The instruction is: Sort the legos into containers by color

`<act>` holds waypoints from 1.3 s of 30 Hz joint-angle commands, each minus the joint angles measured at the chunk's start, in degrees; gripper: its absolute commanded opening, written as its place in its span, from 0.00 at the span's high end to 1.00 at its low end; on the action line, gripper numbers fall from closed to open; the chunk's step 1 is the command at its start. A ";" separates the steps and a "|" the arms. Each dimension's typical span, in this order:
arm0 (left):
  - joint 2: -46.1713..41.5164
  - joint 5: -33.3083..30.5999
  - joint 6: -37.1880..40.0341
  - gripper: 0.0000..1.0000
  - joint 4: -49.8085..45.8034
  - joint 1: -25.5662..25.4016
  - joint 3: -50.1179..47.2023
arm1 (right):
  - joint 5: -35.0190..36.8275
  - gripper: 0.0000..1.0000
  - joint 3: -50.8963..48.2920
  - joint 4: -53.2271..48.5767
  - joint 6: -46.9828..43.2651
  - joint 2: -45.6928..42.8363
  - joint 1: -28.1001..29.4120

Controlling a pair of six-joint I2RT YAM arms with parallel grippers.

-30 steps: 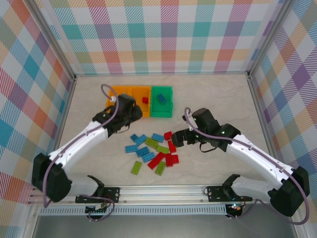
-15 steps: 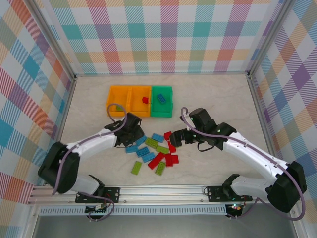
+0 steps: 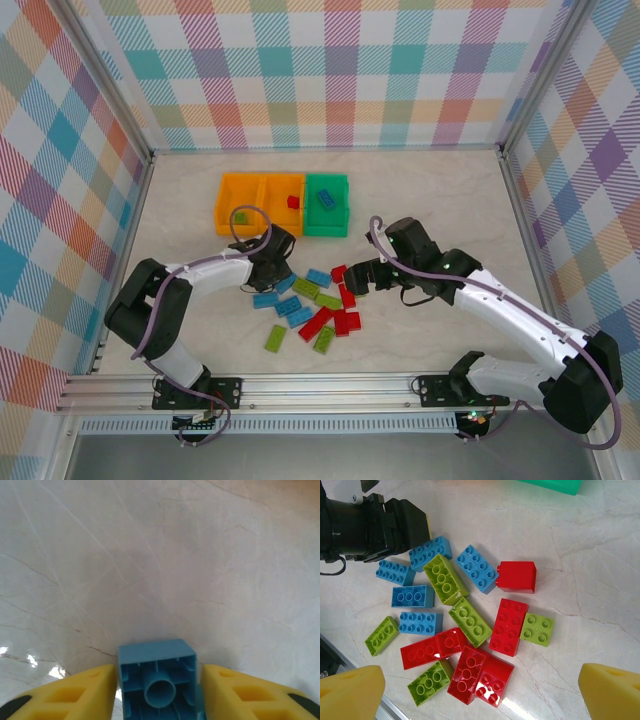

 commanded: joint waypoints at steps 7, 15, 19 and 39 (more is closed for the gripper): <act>-3.62 -0.47 1.73 0.77 -1.56 0.40 0.62 | -0.17 0.00 0.05 0.78 1.14 -0.67 -0.03; -6.14 -3.71 10.81 0.78 -3.25 -7.07 17.54 | -2.07 0.00 -0.97 6.01 3.79 -2.32 -0.02; 3.03 -3.80 16.44 0.78 -0.29 -7.13 27.39 | 0.61 0.00 -1.62 6.50 4.87 -3.22 -0.05; 27.73 -9.98 16.02 0.45 -12.66 -4.91 54.51 | 3.03 0.00 -3.07 5.13 4.57 -5.78 -0.03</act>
